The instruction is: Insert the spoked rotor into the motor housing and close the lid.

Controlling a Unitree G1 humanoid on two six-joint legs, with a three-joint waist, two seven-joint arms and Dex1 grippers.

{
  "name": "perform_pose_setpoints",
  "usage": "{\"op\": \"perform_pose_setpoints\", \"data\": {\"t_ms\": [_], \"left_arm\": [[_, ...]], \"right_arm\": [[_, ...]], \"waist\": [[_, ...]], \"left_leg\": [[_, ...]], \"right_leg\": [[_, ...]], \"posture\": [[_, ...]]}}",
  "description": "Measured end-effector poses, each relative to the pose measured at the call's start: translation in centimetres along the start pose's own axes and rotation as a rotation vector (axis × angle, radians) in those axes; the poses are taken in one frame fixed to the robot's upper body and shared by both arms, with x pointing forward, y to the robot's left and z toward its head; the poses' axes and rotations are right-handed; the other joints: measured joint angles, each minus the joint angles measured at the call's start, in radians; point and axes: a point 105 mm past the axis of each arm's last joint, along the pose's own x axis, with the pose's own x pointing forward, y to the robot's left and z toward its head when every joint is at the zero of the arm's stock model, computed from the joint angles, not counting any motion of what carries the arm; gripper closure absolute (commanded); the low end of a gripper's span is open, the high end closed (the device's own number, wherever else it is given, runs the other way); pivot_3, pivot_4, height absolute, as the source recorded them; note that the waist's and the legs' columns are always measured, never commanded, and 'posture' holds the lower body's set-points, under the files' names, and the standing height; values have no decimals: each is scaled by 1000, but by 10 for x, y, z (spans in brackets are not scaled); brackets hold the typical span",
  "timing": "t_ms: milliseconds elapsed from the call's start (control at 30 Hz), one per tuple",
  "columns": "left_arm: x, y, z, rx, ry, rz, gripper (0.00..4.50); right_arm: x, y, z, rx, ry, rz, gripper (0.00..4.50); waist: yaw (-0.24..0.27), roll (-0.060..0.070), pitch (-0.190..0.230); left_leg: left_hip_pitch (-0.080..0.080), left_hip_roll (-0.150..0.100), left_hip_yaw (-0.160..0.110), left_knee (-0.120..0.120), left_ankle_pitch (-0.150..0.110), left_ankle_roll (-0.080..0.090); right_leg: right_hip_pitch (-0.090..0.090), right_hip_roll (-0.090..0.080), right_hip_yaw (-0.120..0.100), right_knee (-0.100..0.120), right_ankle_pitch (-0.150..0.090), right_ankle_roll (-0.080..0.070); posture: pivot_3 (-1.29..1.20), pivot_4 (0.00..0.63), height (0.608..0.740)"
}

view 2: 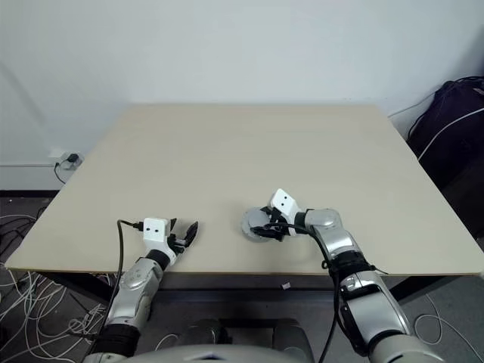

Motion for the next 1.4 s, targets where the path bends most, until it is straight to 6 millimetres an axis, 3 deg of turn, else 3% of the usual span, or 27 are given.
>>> {"op": "perform_pose_setpoints", "data": {"t_ms": [1233, 1400], "left_arm": [[-1, -2, 0, -8, -4, 8, 830], [5, -2, 12, 25, -26, -44, 830]], "right_arm": [[2, -5, 0, -49, 105, -15, 1279], [2, -5, 0, -43, 104, -17, 1279]], "waist": [[7, 2, -2], [7, 2, -2]], "left_leg": [[2, 0, 0, 2, 0, 0], [2, 0, 0, 2, -1, -2]], "right_leg": [[1, 0, 0, 0, 0, 1], [1, 0, -1, 0, 0, 1]], "posture": [[0, 0, 740], [0, 0, 740]]}}
